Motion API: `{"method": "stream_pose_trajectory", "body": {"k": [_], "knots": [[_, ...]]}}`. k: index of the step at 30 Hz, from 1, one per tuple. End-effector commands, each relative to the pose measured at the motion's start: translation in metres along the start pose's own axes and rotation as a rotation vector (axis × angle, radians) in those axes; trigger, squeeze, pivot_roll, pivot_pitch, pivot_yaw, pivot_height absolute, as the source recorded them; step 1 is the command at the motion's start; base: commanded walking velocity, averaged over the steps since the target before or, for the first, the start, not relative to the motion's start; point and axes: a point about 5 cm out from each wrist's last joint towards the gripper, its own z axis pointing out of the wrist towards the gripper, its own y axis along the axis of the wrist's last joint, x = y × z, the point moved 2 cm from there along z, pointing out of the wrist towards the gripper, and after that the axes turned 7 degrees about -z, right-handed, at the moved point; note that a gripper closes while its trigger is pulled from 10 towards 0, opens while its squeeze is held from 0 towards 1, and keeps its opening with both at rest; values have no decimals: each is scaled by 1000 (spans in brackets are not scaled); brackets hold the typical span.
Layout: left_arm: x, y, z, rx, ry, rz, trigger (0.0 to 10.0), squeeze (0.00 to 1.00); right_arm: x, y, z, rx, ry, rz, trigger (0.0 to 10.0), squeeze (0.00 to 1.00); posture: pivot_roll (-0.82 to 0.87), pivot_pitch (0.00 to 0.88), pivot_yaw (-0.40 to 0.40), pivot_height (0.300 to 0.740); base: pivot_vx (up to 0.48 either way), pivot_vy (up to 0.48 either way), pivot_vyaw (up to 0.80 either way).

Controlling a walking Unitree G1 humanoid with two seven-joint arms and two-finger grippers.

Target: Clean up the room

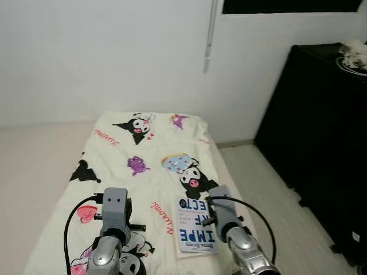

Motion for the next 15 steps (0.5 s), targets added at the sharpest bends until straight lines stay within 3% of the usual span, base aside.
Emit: {"method": "stream_pose_trajectory", "body": {"k": [1, 15], "knots": [[6, -6, -3, 28, 22, 5, 10000, 0, -1, -3, -1, 12, 1, -1, 10000, 0, 29, 39, -31, 740, 0, 0, 0], [7, -6, -2, 26, 28, 19, 10000, 0, -2, 1, 0, -7, 1, 6, 10000, 0, 28, 40, -29, 740, 0, 0, 0]]}}
